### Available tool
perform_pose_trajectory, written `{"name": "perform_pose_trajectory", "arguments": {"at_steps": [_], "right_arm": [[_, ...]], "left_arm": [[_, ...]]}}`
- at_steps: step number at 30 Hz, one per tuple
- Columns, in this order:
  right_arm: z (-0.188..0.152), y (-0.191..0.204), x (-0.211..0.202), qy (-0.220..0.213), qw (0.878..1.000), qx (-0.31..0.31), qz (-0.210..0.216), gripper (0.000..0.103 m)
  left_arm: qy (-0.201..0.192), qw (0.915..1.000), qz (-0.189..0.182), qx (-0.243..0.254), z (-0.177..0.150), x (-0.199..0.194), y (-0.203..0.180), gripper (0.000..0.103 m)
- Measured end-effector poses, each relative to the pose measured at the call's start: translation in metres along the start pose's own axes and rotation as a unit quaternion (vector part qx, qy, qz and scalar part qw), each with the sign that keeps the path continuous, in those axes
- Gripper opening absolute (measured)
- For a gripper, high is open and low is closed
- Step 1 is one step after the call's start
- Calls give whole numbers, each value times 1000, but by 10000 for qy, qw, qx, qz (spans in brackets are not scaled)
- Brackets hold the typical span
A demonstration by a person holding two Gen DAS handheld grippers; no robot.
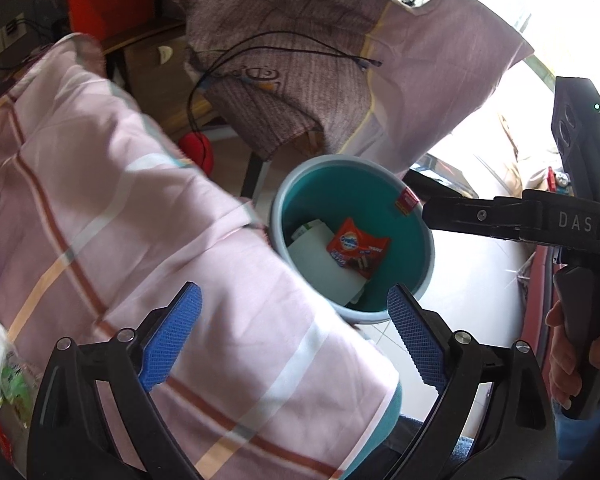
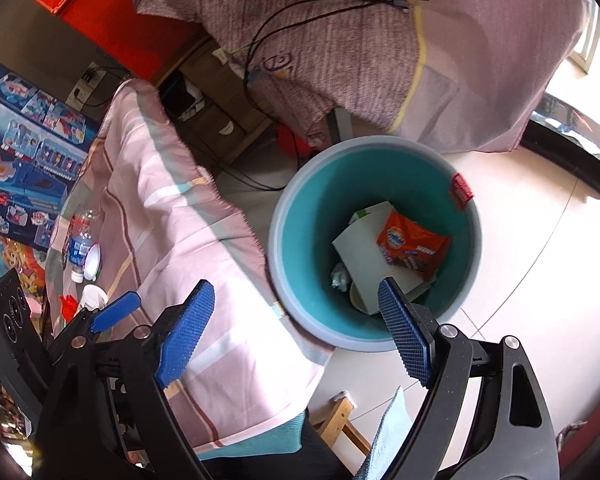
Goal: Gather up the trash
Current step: 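Move both grippers back over the table toward the red snack bag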
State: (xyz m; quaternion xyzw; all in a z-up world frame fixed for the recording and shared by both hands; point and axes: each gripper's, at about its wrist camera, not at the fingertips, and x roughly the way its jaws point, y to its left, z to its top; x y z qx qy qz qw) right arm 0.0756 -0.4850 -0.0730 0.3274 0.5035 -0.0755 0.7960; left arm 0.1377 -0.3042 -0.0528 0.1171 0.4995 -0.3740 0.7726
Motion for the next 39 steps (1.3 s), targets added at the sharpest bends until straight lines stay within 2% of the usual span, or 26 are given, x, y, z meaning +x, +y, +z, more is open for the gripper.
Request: {"name": "perform_pose_trajectory", "arguments": {"at_steps": [10,21,32,39], "right_arm": [[-19,80,16,192,9975,-663,147,80],[-48,175,45,553,9877,-1445,211,80],[-82,275,83,1051,9659,-2349,296,80],[-93,323,108,1345,9558,-2577,447,80]], "left_arm": [[-245,9974,330,-589,-38,-45,65,95],[-524,9870,728,-1337,-93,-102,149,95],[-738,9639,1241,-2239,-159,-151,251,95],[-771,9481,1591,-2641,-193,-172,309,95]]}}
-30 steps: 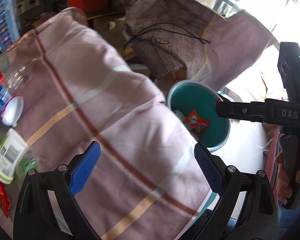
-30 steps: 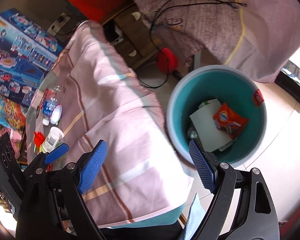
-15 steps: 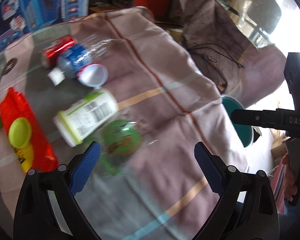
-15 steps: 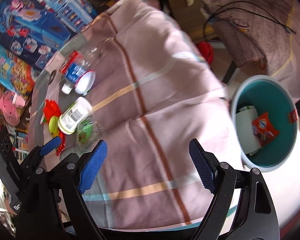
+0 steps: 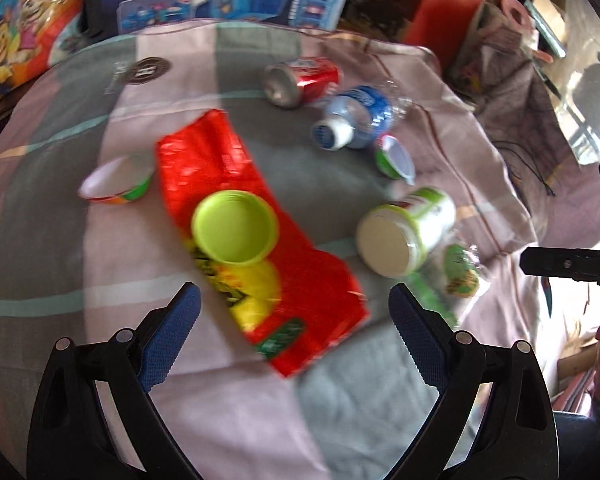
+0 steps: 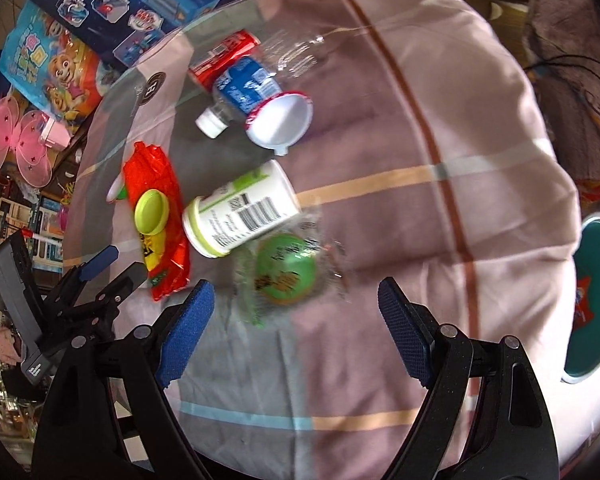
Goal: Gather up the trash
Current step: 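Move both grippers back over the table toward the red snack bag, then grasp the green lid with the left gripper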
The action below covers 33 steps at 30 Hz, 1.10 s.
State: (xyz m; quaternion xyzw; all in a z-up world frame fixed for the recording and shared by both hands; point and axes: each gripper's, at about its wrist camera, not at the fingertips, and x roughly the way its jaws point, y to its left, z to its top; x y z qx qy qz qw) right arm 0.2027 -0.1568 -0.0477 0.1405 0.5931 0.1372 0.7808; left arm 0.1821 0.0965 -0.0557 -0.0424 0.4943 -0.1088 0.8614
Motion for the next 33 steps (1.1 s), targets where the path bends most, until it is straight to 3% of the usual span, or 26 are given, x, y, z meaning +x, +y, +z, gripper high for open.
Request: {"name": "perform_pose_trajectory", "arguments": {"at_steps": [3,7,10,18,23,25,33], "right_arm": [[7,14,10,56,9999,-49,68,80],[13,25,16,57,9999,-119,46,80],[16,28,20,28,9999,-125,18,80],[26,35,31,81,9999,-73,55,80],[28,38,38,216,9997,-68,131,67],[28,37,42,295,9994,-38,186,62],[33,50,38,122,9998,-185,3,62]], "left_arm": [[-22,9999,91,-37,3,0,15,94],[-5,9998,146,109,11,5,28,77],[90,9995,164,264,19,14,33,72],[289,9963,136,795,32,39,22,71],[449,9933,157,1053,31,55,17,71],[386,9928,269,1100,29,56,16,57],[158,9977,67,662,24,33,30,57]]}}
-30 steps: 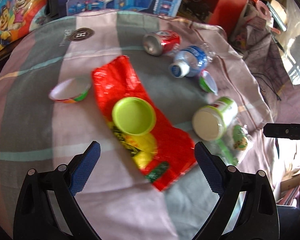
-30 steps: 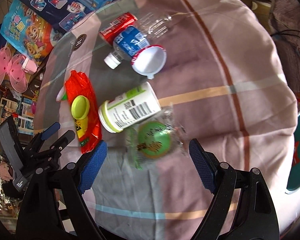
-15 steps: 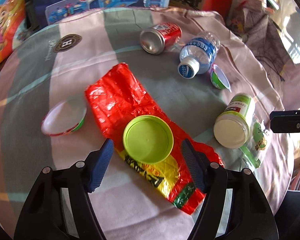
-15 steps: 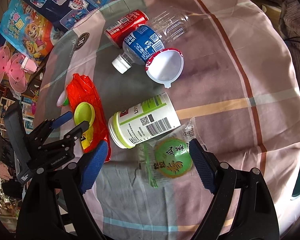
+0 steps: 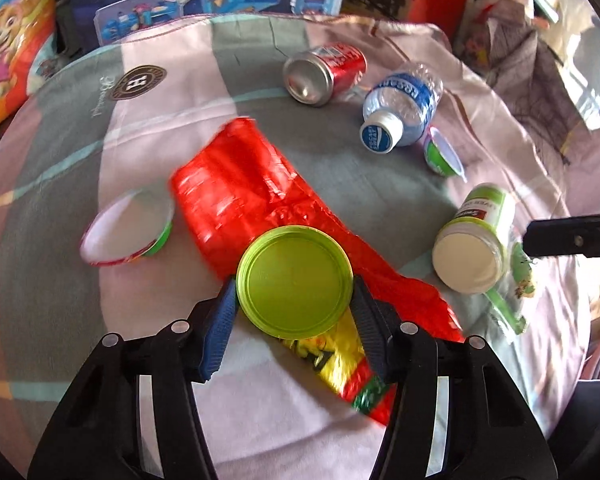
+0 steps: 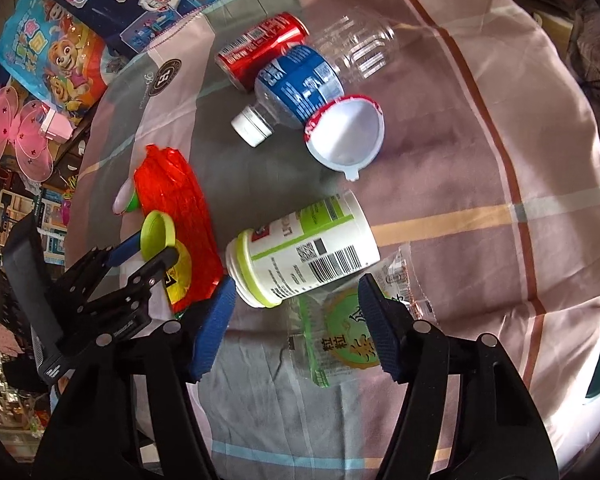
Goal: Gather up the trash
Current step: 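Grasp the green lid with the left gripper, then grasp the red snack bag with the right gripper while the left holds the green lid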
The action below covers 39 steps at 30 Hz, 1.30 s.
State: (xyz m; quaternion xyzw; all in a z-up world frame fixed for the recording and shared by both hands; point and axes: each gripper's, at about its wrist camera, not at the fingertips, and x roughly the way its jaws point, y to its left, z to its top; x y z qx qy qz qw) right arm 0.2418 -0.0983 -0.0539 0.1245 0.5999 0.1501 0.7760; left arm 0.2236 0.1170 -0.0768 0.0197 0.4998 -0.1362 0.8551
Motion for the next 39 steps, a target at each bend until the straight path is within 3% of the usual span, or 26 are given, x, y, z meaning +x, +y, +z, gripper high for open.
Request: {"name": "perform_pose_trajectory", "arguments": {"at_steps": [9,15,23,31,34,37,39], "right_arm": [[9,74,17,100,9952,-961,152,63],[15,121,59,428,9873,-1529,103,76],[25,134,108,789,9820,-1689,-308,80],[15,153,116,507,9719,-2203,-649,84],[2,158,116,227,9601,-2617,-961,70],[-4,154,109,148,9615,-2630,-788,55],[-4,150,102,123,9647,-2538,-693,31]], "left_arm": [[-152,9982,67,-573,-30,-39,39,57],[-174,9950,161,-970,-52,-54,69,57],[-116,9916,160,-1281,-67,-55,95,57],[-144,9898,89,-1416,-67,-55,103,57],[-139,9892,91,-1454,-69,-55,105,57],[-149,9887,86,-1488,-71,-56,106,57],[-162,9887,89,-1489,-70,-56,104,57]]}}
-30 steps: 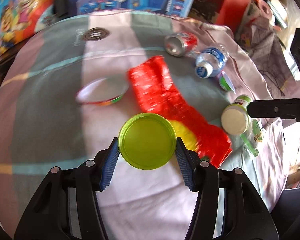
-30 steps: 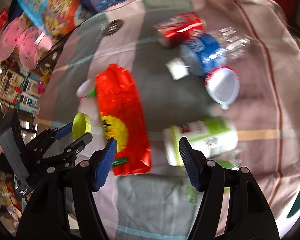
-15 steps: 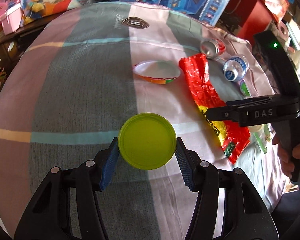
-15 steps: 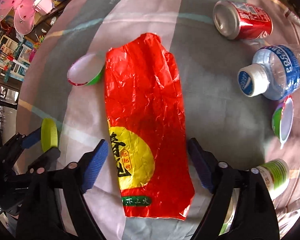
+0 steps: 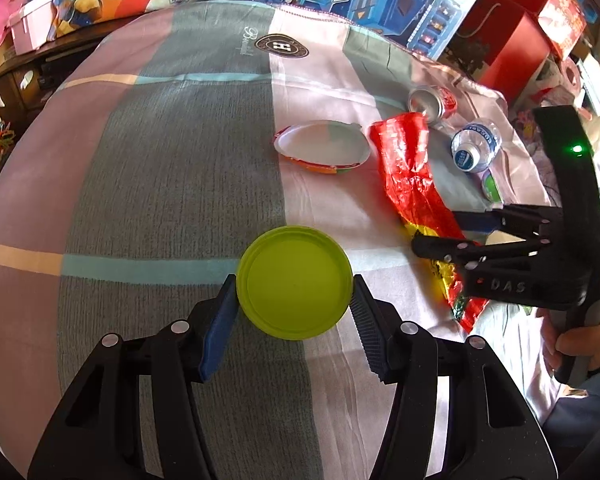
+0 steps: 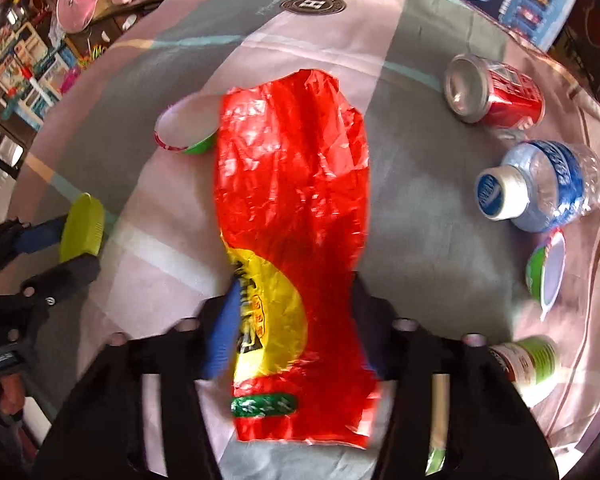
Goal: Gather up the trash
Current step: 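Grasp the red snack bag with the right gripper while the left holds the green lid, then carry the green lid and red snack bag over the teal bin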
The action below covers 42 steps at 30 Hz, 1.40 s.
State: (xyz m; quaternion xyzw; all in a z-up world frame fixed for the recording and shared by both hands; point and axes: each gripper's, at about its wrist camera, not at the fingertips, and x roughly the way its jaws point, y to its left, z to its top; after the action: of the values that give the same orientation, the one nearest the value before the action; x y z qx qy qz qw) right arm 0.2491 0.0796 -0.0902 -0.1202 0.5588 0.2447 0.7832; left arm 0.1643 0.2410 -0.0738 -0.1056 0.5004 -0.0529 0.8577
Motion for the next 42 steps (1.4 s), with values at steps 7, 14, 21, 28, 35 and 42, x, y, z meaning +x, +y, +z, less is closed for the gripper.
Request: {"name": "perform_pose_trajectory", "arguments": {"at_steps": [7,14,21,28,35,42], "right_arm": [[-11,-7,-19,-71,9983,308,480,22],[-20,-29,-66,-540,9936,734,673,23],[-61,-80,-117,-944,9852,1340,502,23],[-115,-145,-159,-1318,9685,2098,234,24],[-176,-209,-190,-1611,9454,2834,27,24],[-234,-266,-206,-1808,9222,3418,-43,25]], "left_arm": [[-130,9999,-55,47,-1,-11,-14,57],[-299,9985,-268,374,3,-26,-52,57],[-317,9914,-651,1086,5,-27,-122,57],[-252,9789,-1013,1758,4,-20,-196,57],[-151,9630,-1219,2399,-8,-13,-272,57],[-5,9484,-1350,2869,-18,0,-344,57]]}}
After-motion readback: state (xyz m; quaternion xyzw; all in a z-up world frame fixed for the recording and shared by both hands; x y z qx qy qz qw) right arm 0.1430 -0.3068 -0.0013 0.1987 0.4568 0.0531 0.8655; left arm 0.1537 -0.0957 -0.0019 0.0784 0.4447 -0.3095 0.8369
